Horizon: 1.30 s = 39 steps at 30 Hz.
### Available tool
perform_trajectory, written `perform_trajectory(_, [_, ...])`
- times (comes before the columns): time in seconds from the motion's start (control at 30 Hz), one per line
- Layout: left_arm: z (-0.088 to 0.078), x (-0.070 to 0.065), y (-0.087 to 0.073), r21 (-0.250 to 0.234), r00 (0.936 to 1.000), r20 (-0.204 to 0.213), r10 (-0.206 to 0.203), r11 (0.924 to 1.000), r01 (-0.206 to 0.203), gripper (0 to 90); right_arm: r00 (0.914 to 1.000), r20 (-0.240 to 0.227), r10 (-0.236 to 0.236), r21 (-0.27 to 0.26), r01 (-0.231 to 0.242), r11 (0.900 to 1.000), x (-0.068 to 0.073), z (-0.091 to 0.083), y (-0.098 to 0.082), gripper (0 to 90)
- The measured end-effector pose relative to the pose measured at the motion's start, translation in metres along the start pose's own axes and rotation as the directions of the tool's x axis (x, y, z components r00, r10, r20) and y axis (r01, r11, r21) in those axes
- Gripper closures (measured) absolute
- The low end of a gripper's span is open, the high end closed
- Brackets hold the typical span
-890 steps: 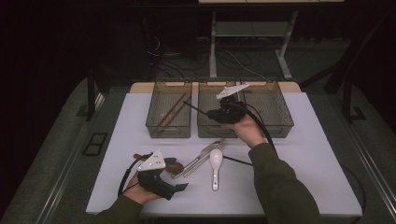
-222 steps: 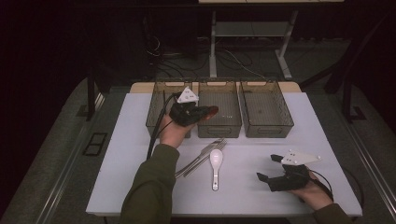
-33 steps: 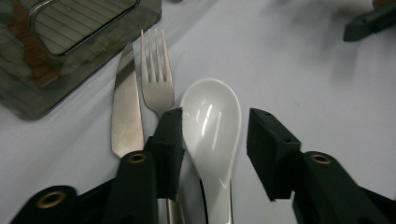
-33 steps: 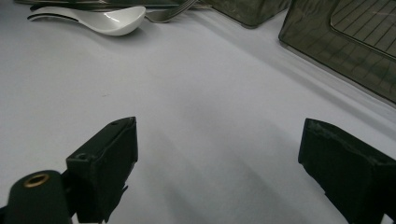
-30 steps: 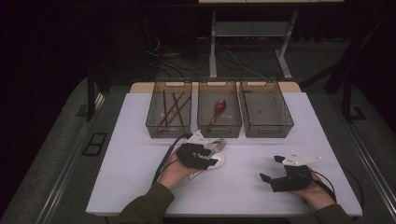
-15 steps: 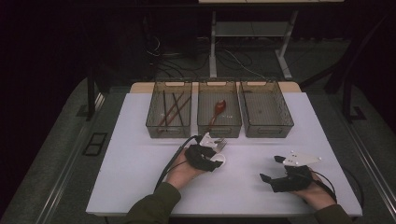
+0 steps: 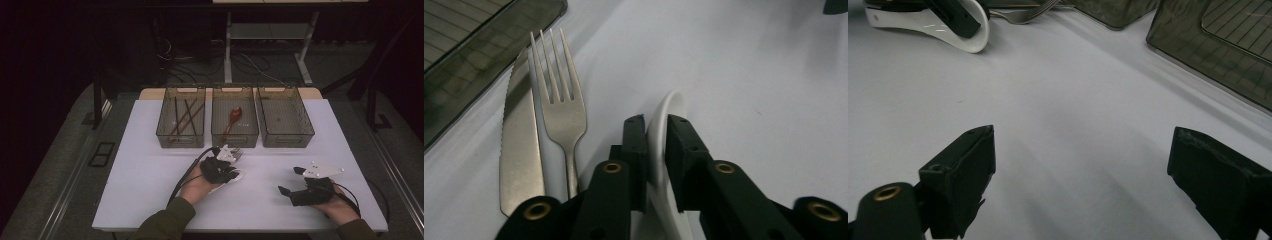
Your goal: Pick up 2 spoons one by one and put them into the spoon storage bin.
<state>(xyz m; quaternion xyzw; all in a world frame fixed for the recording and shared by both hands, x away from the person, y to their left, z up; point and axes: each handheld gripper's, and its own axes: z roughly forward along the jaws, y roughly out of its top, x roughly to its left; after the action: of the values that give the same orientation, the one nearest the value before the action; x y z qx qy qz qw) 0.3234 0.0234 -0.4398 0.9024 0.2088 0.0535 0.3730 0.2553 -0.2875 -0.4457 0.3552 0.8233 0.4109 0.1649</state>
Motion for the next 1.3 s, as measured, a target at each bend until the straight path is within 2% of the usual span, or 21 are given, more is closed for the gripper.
perform_trajectory(0.07, [-0.001, -0.001, 0.001, 0.003, 0.9999, -0.004, 0.016, 0.9999, -0.016, 80.7, 1.0000, 0.000, -0.001, -0.002, 0.001, 1.000, 0.000, 0.000, 0.000, 12.0])
perform_trajectory(0.27, [-0.002, 0.001, 0.001, -0.004, 1.0000, 0.001, 0.003, 1.0000, -0.003, 81.1, 1.0000, 0.002, -0.007, -0.003, 0.007, 1.000, 0.000, 0.000, 0.000, 11.9])
perform_trajectory(0.3, [-0.003, 0.002, 0.002, -0.003, 0.9998, -0.002, 0.020, 0.9998, -0.020, 81.2, 1.0000, 0.002, -0.007, -0.003, 0.007, 1.000, 0.000, 0.000, 0.000, 11.9])
perform_trajectory(0.33, [-0.003, 0.001, 0.002, -0.009, 1.0000, 0.002, 0.005, 0.9999, -0.005, 81.2, 1.0000, 0.001, -0.008, -0.003, 0.008, 1.000, 0.000, 0.000, 0.000, 11.9])
perform_trajectory(0.63, [-0.016, 0.006, 0.011, -0.037, 0.9999, 0.011, 0.010, 0.9993, -0.010, 81.3, 1.0000, 0.004, 0.000, -0.003, 0.000, 1.000, 0.001, -0.001, 0.000, 12.0])
perform_trajectory(0.93, [-0.026, 0.018, 0.033, -0.089, 1.0000, -0.002, -0.001, 0.9960, 0.000, 81.3, 1.0000, 0.004, 0.001, -0.007, -0.001, 1.000, 0.000, -0.002, 0.000, 11.9])
perform_trajectory(1.3, [-0.037, 0.043, 0.072, -0.110, 0.9992, -0.039, -0.011, 0.9939, 0.007, 81.2, 0.9999, 0.012, 0.003, -0.020, -0.003, 1.000, -0.001, -0.004, 0.000, 11.9])
